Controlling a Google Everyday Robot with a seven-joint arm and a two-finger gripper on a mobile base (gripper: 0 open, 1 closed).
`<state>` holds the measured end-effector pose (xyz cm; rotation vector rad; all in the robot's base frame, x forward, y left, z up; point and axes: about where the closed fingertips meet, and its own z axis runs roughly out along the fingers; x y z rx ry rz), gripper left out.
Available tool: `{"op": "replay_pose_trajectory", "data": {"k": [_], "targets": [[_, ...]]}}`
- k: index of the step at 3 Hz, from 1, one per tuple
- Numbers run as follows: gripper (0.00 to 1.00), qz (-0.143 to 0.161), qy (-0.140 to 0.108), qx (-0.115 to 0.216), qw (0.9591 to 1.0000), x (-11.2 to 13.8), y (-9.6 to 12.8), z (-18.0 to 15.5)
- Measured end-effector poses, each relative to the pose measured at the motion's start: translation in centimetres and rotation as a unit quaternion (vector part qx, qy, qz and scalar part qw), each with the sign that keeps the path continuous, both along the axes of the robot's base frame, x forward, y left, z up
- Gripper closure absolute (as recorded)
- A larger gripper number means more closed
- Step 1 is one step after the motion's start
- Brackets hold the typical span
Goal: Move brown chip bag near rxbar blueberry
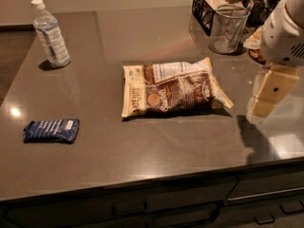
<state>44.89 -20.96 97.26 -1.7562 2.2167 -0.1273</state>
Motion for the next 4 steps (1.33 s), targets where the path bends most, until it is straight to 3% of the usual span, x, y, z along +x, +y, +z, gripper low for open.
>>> {"op": "replay_pose_trajectory", "data": {"k": [2, 4], "targets": [[0.0, 0.026, 0.008, -0.021, 0.9994, 4.5, 0.5, -3.0], [0.0, 0.079, 0.027, 0.015, 0.9964, 7.1, 4.4, -6.0]]}}
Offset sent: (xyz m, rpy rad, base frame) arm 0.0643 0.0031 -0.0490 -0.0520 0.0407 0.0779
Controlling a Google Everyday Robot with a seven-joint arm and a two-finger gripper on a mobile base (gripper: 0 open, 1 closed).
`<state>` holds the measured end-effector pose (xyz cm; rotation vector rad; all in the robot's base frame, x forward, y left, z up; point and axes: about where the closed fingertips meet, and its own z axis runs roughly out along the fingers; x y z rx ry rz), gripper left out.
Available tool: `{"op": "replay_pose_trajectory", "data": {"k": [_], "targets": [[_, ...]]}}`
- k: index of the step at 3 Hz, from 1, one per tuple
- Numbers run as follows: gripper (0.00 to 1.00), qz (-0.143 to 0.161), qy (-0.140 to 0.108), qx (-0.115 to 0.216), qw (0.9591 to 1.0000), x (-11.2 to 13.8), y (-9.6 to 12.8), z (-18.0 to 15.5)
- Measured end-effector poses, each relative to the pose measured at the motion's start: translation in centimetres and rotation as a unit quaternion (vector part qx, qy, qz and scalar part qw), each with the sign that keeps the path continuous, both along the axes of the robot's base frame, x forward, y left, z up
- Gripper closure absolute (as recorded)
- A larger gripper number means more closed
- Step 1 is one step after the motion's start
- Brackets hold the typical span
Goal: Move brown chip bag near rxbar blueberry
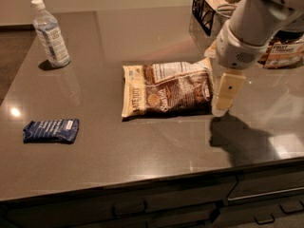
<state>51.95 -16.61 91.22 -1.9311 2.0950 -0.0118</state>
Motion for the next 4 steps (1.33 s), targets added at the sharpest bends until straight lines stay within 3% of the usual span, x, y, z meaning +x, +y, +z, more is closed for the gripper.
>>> {"op": "replay_pose_trajectory", "data": {"k": [2, 3, 4], "targets": [[0.0, 0.019, 0.003, 0.01, 0.9998, 2.2, 2.4, -2.5], [0.17, 0.026, 0.01, 0.009, 0.9996, 2.4, 3.3, -3.2], [0.41, 0.032, 0.016, 0.013, 0.9993, 2.2, 4.1, -3.3]]}}
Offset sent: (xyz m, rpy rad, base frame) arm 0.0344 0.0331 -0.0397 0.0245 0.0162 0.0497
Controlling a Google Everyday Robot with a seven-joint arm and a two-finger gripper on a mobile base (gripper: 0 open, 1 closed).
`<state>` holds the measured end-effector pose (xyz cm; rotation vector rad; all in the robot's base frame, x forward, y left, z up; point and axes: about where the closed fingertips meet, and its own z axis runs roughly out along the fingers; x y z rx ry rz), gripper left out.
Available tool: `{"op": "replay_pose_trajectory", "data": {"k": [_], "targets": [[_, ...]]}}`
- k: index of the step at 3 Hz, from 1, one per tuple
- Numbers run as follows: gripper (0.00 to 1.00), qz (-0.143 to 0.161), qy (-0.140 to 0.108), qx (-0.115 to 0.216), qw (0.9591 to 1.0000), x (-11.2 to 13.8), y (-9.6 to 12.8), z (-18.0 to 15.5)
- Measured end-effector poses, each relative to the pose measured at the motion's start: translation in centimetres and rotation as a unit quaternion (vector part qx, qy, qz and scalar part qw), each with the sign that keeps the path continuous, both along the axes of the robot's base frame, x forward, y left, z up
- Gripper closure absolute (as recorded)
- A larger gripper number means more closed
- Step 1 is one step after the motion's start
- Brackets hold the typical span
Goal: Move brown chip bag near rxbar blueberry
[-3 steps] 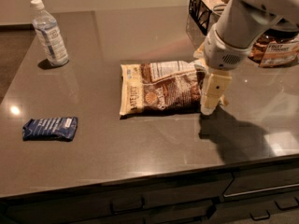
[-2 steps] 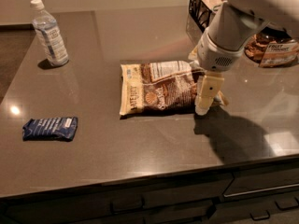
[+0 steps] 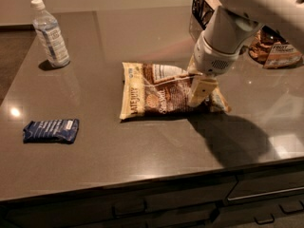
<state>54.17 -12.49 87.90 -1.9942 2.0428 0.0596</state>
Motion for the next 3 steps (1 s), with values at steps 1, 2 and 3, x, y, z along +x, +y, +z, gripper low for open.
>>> {"op": "replay_pose_trajectory", "data": {"k": [1, 2, 3], "targets": [[0.64, 0.006, 0.003, 0.003, 1.0, -0.2, 0.8, 0.2], [0.87, 0.019, -0.006, 0.016, 0.9997, -0.6, 2.2, 2.1], [1.0, 0.037, -0.013, 0.038, 0.9985, -1.5, 4.2, 5.0]]}}
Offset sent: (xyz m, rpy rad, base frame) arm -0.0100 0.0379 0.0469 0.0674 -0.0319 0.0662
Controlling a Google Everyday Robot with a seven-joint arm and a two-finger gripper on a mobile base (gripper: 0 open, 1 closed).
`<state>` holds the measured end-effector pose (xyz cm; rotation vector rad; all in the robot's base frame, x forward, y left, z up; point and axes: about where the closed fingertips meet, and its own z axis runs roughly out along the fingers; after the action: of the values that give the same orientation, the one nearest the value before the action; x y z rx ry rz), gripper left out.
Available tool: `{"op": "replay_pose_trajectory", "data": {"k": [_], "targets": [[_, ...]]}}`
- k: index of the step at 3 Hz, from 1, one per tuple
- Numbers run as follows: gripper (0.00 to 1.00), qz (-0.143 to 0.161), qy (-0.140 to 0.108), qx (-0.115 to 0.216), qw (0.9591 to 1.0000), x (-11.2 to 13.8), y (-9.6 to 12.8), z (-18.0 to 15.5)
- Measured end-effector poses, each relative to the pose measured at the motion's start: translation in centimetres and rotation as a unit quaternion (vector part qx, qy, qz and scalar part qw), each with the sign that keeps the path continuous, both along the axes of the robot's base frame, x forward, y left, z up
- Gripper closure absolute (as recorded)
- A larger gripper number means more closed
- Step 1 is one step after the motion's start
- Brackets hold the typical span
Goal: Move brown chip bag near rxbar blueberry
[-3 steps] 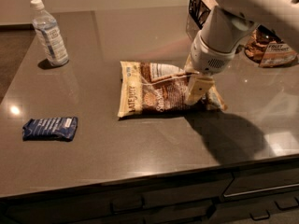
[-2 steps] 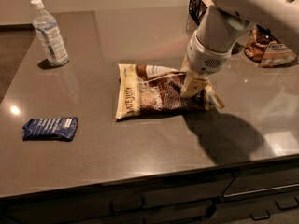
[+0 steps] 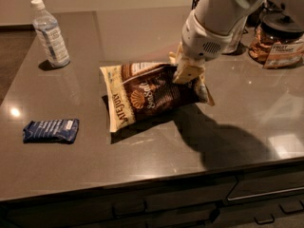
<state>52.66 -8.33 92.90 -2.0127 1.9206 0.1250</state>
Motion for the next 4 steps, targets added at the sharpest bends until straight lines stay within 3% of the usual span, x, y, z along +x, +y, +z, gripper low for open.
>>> {"op": "replay_pose_trajectory", "data": {"k": [1, 3, 4], "targets": [[1.0, 0.034, 0.001, 0.03, 0.999, -1.5, 2.9, 2.8], [1.0, 0.098, 0.037, 0.058, 0.9928, -3.8, 8.8, 2.6], [0.82, 0.112, 0.046, 0.048, 0.9914, -4.2, 10.7, 1.0]]}}
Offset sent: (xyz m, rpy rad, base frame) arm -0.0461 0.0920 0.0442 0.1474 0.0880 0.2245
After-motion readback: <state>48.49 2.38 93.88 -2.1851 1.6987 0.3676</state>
